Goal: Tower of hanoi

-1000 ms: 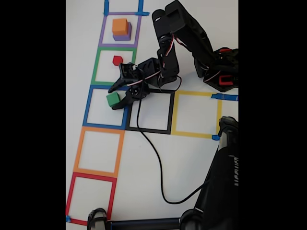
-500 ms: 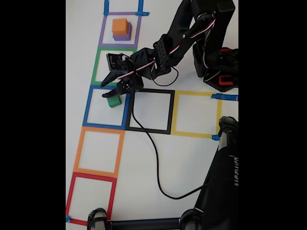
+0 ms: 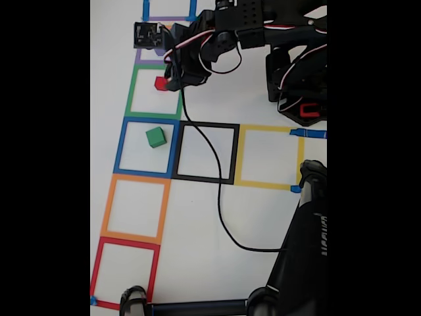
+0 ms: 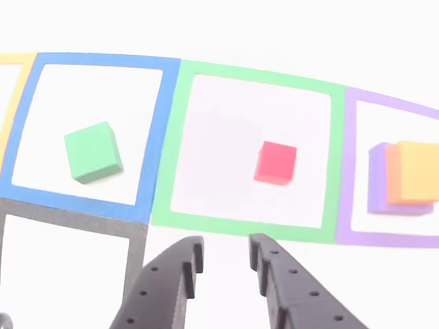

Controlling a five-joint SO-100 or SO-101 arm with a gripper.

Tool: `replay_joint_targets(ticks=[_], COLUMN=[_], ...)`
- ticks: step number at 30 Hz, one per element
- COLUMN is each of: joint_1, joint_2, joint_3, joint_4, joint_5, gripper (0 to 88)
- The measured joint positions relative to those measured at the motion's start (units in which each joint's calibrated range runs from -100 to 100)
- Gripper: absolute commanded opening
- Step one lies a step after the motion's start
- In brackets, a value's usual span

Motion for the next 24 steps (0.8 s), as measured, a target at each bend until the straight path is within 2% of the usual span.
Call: replay_joint_targets(ticks=[5,14,18,21,24], joint_1=[3.98,8.66,9.01,11.47,12.52], joint_2=[-0.34,-0.25,-0.76,-3.21,-5.74], joint_3=[-12.48,-27.62,-25.32,-17.62,-7.88], joint_4=[14.43,28.3,28.62,23.7,15.64], joint_5=[-0.36,0.0,-0.18,-0.36,-0.36], gripper=[2.4,2.5,3.2,5.1,13.2])
